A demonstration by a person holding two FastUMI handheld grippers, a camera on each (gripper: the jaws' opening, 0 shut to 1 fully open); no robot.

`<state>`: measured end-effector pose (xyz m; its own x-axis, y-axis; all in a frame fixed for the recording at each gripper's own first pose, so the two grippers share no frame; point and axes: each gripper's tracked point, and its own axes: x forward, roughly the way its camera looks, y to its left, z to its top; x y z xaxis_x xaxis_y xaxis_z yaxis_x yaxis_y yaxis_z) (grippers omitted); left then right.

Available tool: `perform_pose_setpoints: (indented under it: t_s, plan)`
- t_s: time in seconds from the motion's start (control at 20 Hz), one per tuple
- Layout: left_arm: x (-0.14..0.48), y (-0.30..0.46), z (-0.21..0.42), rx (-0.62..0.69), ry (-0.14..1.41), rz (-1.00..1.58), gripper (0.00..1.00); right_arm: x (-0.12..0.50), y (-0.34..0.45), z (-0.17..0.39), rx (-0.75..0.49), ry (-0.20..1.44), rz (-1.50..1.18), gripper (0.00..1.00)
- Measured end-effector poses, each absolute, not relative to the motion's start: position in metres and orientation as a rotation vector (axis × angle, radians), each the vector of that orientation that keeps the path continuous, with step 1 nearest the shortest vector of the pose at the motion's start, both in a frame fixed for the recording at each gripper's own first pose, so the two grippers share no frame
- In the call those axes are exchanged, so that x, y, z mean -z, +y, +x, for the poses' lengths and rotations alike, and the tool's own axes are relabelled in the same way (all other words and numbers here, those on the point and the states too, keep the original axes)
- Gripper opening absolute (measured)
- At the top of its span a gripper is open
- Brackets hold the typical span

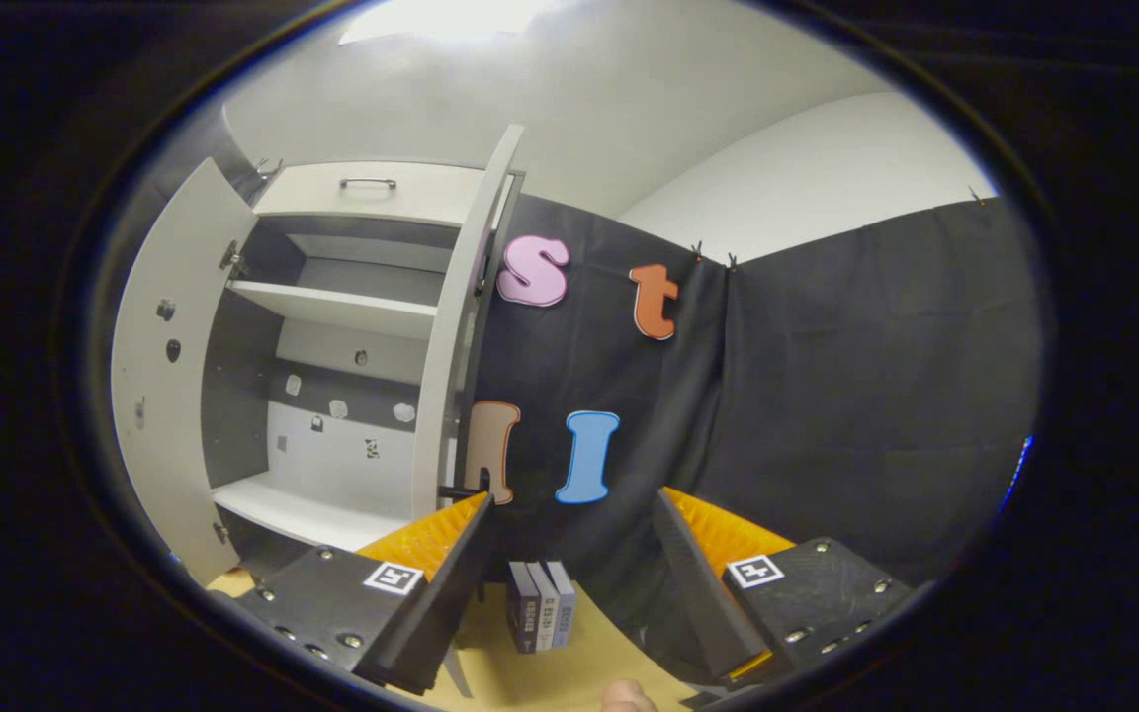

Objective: Grasp the bottle in the cabinet with the left hand and place it on the coaster, then close the right door with the right hand and the left door with the left hand.

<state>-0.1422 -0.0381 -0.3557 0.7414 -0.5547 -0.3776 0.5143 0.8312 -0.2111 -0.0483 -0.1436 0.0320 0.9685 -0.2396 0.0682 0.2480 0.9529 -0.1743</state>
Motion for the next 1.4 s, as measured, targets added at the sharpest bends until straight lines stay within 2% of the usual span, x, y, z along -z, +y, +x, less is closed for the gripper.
perform_pose_setpoints:
  t_s: [0.15,0.2,0.35,0.55,0.65,0.7,1.0,1.05,1.1,1.15,1.2,1.3,1.35,1.4]
  plan:
    - [0.367,-0.032,-0.139,0.549,0.44,-0.093,0.78,-0.03,-0.144,-0.048,0.248,-0.04,-0.191,0.96]
    - [0.373,-0.032,-0.141,0.543,0.455,-0.095,0.78,-0.027,-0.144,-0.047,0.249,-0.035,-0.194,0.92]
    - [0.381,-0.029,-0.145,0.534,0.46,-0.065,0.78,-0.025,-0.143,-0.047,0.245,-0.028,-0.212,0.99]
    - [0.388,-0.028,-0.15,0.53,0.468,-0.034,0.78,-0.024,-0.14,-0.047,0.239,-0.028,-0.233,0.99]
    - [0.389,-0.025,-0.15,0.515,0.472,-0.032,0.79,-0.022,-0.141,-0.048,0.238,-0.026,-0.23,0.93]
    - [0.39,-0.024,-0.151,0.508,0.475,-0.031,0.79,-0.021,-0.142,-0.047,0.237,-0.026,-0.228,0.96]
    - [0.385,-0.025,-0.155,0.502,0.488,-0.045,0.8,-0.02,-0.142,-0.046,0.238,-0.02,-0.229,0.96]
    - [0.382,-0.027,-0.156,0.509,0.487,-0.052,0.8,-0.019,-0.142,-0.046,0.237,-0.018,-0.229,0.93]
    - [0.378,-0.029,-0.157,0.516,0.486,-0.06,0.79,-0.017,-0.143,-0.047,0.235,-0.015,-0.228,0.96]
    - [0.374,-0.031,-0.158,0.52,0.481,-0.066,0.83,-0.016,-0.142,-0.046,0.233,-0.014,-0.227,0.93]
    - [0.37,-0.032,-0.157,0.523,0.477,-0.069,0.79,-0.017,-0.141,-0.046,0.231,-0.015,-0.226,0.96]
    - [0.362,-0.035,-0.155,0.525,0.467,-0.074,0.78,-0.017,-0.14,-0.045,0.227,-0.017,-0.224,0.96]
    - [0.36,-0.035,-0.156,0.527,0.464,-0.075,0.83,-0.017,-0.14,-0.045,0.225,-0.017,-0.222,0.96]
    - [0.356,-0.036,-0.156,0.528,0.463,-0.072,0.77,-0.016,-0.14,-0.043,0.223,-0.017,-0.221,0.96]
